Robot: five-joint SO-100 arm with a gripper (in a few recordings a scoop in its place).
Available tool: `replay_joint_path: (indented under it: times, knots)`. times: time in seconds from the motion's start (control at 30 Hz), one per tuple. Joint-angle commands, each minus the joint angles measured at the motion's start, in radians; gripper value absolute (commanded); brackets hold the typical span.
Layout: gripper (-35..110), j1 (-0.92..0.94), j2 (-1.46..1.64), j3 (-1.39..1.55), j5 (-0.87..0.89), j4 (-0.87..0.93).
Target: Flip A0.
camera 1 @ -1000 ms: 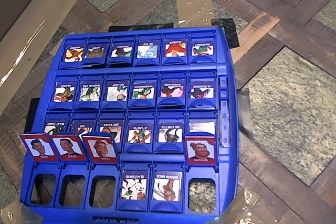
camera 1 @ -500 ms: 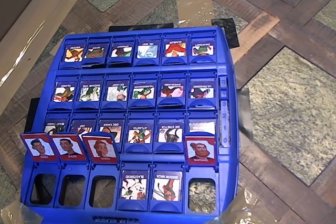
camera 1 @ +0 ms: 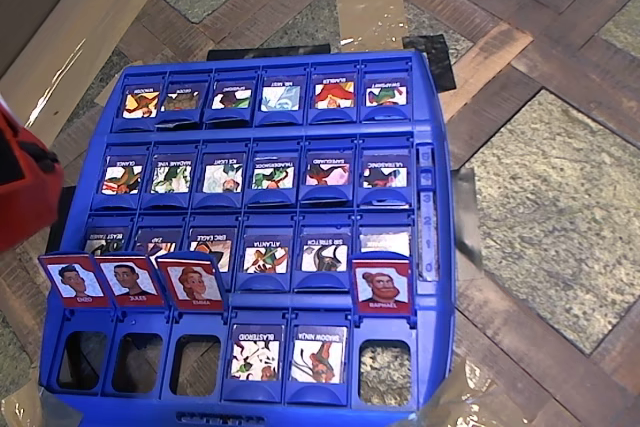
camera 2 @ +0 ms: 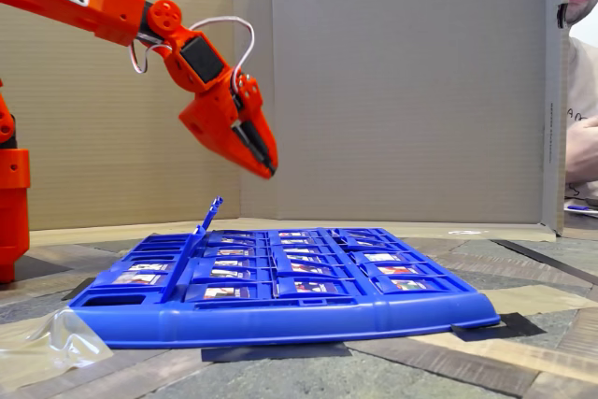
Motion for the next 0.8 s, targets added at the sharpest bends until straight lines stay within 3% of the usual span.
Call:
replay_joint_path:
  times: [0.0, 0.77]
  knots:
    - [1, -0.015, -0.029, -0.071, 0.018, 0.055]
    - [2, -0.061, -0.146, -0.166, 0.060, 0.451]
